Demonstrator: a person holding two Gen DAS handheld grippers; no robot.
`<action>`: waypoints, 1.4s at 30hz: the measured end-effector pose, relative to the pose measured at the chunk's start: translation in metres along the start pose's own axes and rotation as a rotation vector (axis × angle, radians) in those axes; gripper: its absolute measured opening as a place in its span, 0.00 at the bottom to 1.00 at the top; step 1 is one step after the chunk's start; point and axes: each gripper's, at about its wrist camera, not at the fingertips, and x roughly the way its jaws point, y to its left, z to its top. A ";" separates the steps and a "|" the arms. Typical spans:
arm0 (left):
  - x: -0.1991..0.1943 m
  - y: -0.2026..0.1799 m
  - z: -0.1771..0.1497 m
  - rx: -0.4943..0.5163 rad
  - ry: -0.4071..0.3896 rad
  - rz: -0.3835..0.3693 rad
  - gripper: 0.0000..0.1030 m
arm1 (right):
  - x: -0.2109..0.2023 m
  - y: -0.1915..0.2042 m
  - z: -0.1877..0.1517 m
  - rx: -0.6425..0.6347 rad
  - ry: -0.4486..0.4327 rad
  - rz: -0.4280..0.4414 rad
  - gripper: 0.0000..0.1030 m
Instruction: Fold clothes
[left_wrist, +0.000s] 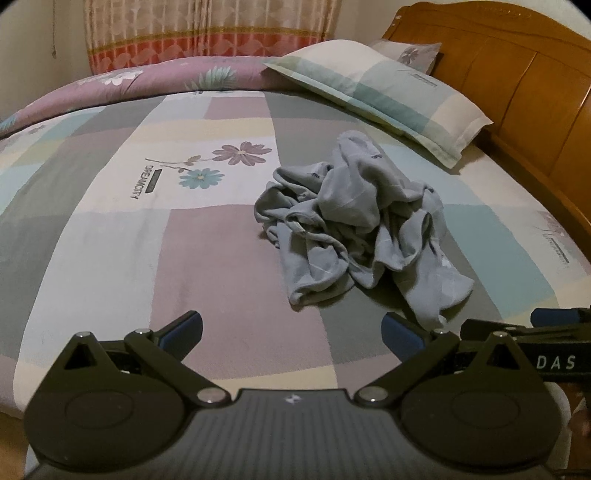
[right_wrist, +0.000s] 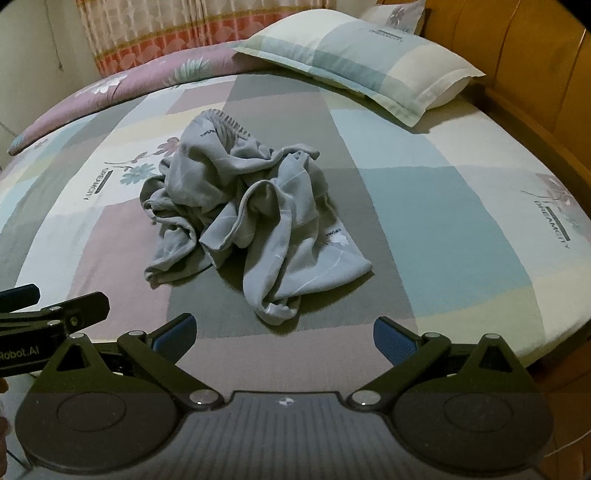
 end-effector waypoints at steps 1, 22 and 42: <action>0.002 -0.001 0.001 0.006 0.000 0.003 0.99 | 0.003 0.000 0.001 -0.001 0.003 0.000 1.00; 0.072 0.008 0.034 0.050 0.005 -0.051 0.99 | 0.081 -0.001 0.055 -0.008 0.054 0.013 1.00; 0.099 0.012 0.038 0.071 0.031 -0.051 0.99 | 0.141 -0.008 0.045 -0.041 0.051 0.033 1.00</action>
